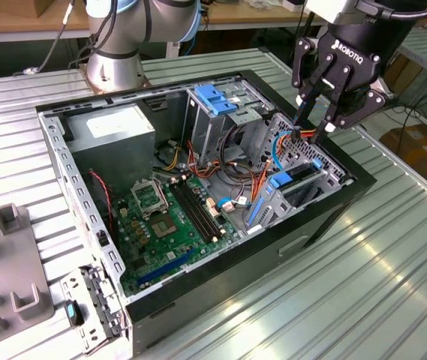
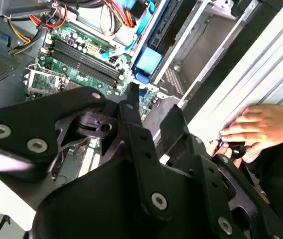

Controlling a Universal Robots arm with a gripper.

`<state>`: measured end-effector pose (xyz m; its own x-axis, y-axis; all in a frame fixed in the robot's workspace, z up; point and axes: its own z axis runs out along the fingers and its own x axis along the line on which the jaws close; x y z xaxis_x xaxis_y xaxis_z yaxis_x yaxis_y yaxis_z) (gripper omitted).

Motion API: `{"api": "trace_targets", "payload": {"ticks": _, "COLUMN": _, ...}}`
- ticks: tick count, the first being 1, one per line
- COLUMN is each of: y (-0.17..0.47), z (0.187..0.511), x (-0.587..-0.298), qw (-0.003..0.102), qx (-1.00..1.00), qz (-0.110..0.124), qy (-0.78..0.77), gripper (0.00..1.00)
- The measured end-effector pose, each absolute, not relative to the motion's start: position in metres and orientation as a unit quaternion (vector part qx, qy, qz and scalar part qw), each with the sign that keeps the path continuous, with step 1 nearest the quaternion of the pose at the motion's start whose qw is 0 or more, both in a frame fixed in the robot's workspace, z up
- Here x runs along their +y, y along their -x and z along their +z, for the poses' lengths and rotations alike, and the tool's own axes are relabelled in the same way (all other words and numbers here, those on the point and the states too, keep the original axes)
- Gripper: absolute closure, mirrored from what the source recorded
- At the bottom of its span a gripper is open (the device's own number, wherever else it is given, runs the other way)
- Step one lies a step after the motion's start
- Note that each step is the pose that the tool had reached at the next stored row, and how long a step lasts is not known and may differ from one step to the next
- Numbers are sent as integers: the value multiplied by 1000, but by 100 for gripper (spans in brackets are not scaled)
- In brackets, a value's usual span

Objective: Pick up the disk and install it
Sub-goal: 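Insert the disk into the insertion slot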

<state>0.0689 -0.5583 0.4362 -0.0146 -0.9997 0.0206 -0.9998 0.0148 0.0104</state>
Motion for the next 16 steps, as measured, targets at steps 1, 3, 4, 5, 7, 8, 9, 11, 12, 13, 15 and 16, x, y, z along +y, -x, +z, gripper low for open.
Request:
{"api": "trace_targets", "payload": {"ticks": 1, "y": -69, "z": 434, "x": -558, "qw": 11, "qx": -712, "qz": 4, "qy": -702, "gripper": 55}}
{"api": "trace_targets", "payload": {"ticks": 3, "y": -70, "z": 428, "x": -558, "qw": 11, "qx": -712, "qz": 4, "qy": -702, "gripper": 55}}
{"api": "trace_targets", "payload": {"ticks": 4, "y": -70, "z": 427, "x": -558, "qw": 11, "qx": -712, "qz": 3, "qy": -702, "gripper": 55}}
{"api": "trace_targets", "payload": {"ticks": 5, "y": -71, "z": 424, "x": -558, "qw": 11, "qx": -712, "qz": 3, "qy": -702, "gripper": 57}}
{"api": "trace_targets", "payload": {"ticks": 7, "y": -74, "z": 418, "x": -558, "qw": 11, "qx": -712, "qz": 3, "qy": -702, "gripper": 70}}
{"api": "trace_targets", "payload": {"ticks": 8, "y": -75, "z": 416, "x": -558, "qw": 11, "qx": -712, "qz": 3, "qy": -702, "gripper": 70}}
{"api": "trace_targets", "payload": {"ticks": 9, "y": -76, "z": 414, "x": -559, "qw": 11, "qx": -712, "qz": 4, "qy": -702, "gripper": 82}}
{"api": "trace_targets", "payload": {"ticks": 11, "y": -79, "z": 409, "x": -560, "qw": 11, "qx": -712, "qz": 3, "qy": -702, "gripper": 88}}
{"api": "trace_targets", "payload": {"ticks": 12, "y": -80, "z": 406, "x": -560, "qw": 11, "qx": -712, "qz": 3, "qy": -702, "gripper": 89}}
{"api": "trace_targets", "payload": {"ticks": 13, "y": -81, "z": 404, "x": -561, "qw": 11, "qx": -712, "qz": 3, "qy": -702, "gripper": 89}}
{"api": "trace_targets", "payload": {"ticks": 15, "y": -82, "z": 401, "x": -562, "qw": 11, "qx": -712, "qz": 3, "qy": -702, "gripper": 89}}
{"api": "trace_targets", "payload": {"ticks": 16, "y": -83, "z": 399, "x": -563, "qw": 11, "qx": -712, "qz": 4, "qy": -702, "gripper": 89}}
